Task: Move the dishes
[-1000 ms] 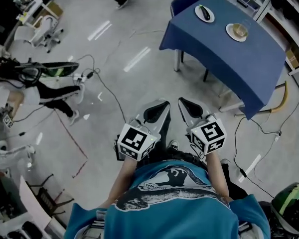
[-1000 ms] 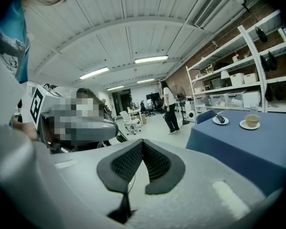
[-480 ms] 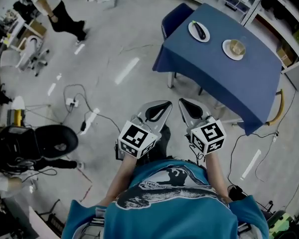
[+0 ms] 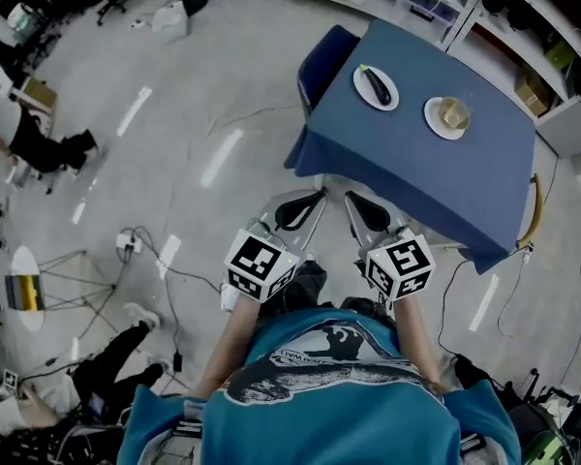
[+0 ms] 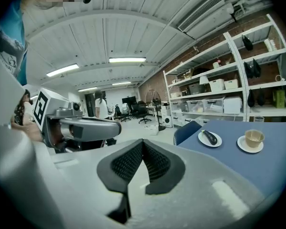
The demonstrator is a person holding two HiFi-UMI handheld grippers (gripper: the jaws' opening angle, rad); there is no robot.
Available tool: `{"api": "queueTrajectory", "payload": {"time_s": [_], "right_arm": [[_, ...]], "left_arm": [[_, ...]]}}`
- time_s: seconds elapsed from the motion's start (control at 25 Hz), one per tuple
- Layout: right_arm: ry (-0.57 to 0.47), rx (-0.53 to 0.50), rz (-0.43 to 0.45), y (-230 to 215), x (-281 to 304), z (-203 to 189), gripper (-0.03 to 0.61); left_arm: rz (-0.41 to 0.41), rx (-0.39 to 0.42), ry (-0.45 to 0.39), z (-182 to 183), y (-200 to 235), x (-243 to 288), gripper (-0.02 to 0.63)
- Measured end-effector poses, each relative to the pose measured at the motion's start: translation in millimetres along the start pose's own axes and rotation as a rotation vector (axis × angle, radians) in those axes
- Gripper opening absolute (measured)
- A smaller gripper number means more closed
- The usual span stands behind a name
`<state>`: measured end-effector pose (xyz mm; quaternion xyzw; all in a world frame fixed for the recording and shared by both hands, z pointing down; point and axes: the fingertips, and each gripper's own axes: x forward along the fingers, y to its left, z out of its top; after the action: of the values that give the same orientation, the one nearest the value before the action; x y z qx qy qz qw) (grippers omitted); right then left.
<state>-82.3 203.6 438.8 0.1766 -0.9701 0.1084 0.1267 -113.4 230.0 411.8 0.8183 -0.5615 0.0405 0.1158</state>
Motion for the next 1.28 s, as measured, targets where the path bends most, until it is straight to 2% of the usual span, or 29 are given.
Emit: {"api": "queueTrajectory", "payload": {"time_s": [0.2,0.76,1.0,1.28], "right_arm": [[0.011,0.023,-0.058,-11.6,11.8,0.1,0.003],[0.014,0.127,-0.230,-81.4,-10.4,-13.8,0.003],[-0.012,0.129,-0.266,-143.3,-11.0,-1.4,0.006],[-0.013,0.111,-0.328,-243.9,-24.2,12.8,0.014]], "left_arm": [[-0.079,-0.007,-0.009,6.6,11.8,19.5,0.014],[-0.249,-0.009,0.056,-2.6,-11.6,76.6,0.014],[-0.252,-0.035,0.015,14.3,-1.7,114.4,0.014],[-0.183,-0.014,0.030,24.9,15.6,181.8,0.014]]}}
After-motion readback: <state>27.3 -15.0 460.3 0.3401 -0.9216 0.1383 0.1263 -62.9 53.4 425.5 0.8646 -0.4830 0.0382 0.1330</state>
